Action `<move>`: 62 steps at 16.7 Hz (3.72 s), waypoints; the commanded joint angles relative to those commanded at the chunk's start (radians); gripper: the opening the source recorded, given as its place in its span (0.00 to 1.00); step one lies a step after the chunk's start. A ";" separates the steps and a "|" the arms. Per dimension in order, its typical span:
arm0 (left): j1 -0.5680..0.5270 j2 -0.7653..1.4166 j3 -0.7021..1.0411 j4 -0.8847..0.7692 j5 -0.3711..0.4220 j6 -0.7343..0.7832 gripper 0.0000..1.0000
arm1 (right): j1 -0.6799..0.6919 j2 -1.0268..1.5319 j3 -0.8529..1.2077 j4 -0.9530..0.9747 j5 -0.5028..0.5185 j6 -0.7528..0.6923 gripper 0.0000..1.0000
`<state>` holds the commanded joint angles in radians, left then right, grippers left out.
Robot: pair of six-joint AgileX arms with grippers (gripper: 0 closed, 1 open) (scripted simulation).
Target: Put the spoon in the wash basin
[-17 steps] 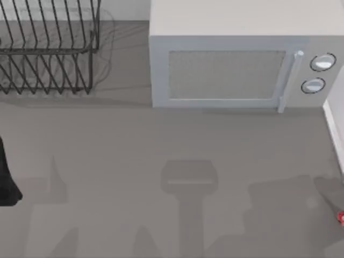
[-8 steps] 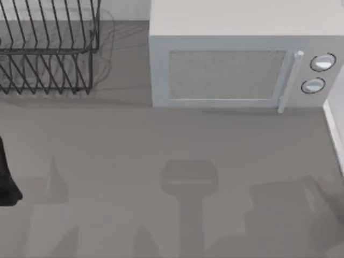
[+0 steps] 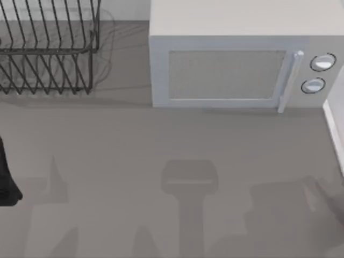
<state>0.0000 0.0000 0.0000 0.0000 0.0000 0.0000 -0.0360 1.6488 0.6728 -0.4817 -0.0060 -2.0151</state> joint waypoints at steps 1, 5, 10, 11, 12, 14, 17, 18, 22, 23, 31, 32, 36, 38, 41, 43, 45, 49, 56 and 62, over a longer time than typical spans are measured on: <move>0.000 0.000 0.000 0.000 0.000 0.000 1.00 | 0.006 -0.079 0.028 -0.109 0.048 0.059 0.00; 0.000 0.000 0.000 0.000 0.000 0.000 1.00 | 0.006 -0.108 0.087 -0.183 0.049 0.048 0.00; 0.000 0.000 0.000 0.000 0.000 0.000 1.00 | 0.004 -0.190 0.231 -0.456 0.048 0.043 0.00; 0.000 0.000 0.000 0.000 0.000 0.000 1.00 | 0.003 -0.210 0.259 -0.497 0.048 0.045 0.00; 0.000 0.000 0.000 0.000 0.000 0.000 1.00 | 0.002 -0.227 0.283 -0.528 0.048 0.048 0.00; 0.000 0.000 0.000 0.000 0.000 0.000 1.00 | 0.002 -0.248 0.308 -0.558 0.048 0.052 0.00; 0.000 0.000 0.000 0.000 0.000 0.000 1.00 | 0.002 -0.249 0.308 -0.559 0.048 0.052 0.00; 0.000 0.000 0.000 0.000 0.000 0.000 1.00 | 0.004 -0.245 0.306 -0.556 0.048 0.053 0.00; 0.000 0.000 0.000 0.000 0.000 0.000 1.00 | 0.000 -0.184 0.369 -0.585 0.050 0.038 0.00; 0.000 0.000 0.000 0.000 0.000 0.000 1.00 | -0.002 -0.146 0.411 -0.603 0.051 0.028 0.00; 0.000 0.000 0.000 0.000 0.000 0.000 1.00 | -0.037 0.364 1.073 -0.833 0.057 -0.041 0.00; 0.000 0.000 0.000 0.000 0.000 0.000 1.00 | -0.043 0.437 1.176 -0.866 0.058 -0.046 0.00; 0.000 0.000 0.000 0.000 0.000 0.000 1.00 | -0.067 0.702 1.560 -0.979 0.060 -0.053 0.00; 0.000 0.000 0.000 0.000 0.000 0.000 1.00 | -0.077 0.804 1.710 -1.017 0.060 -0.048 0.00; 0.000 0.000 0.000 0.000 0.000 0.000 1.00 | -0.089 0.905 1.860 -1.049 0.059 -0.036 0.00; 0.000 0.000 0.000 0.000 0.000 0.000 1.00 | -0.093 0.937 1.907 -1.058 0.059 -0.030 0.00; 0.000 0.000 0.000 0.000 0.000 0.000 1.00 | -0.093 0.942 1.914 -1.059 0.059 -0.030 0.00; 0.000 0.000 0.000 0.000 0.000 0.000 1.00 | -0.098 0.868 1.780 -1.117 0.108 -0.041 0.00; 0.000 0.000 0.000 0.000 0.000 0.000 1.00 | -0.097 0.896 1.673 -0.877 0.067 -0.035 0.00; 0.000 0.000 0.000 0.000 0.000 0.000 1.00 | -0.097 0.899 1.654 -0.842 0.058 -0.033 0.00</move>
<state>0.0000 0.0000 0.0000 0.0000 0.0000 0.0000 -0.1328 2.5476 2.3269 -1.3236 0.0523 -2.0485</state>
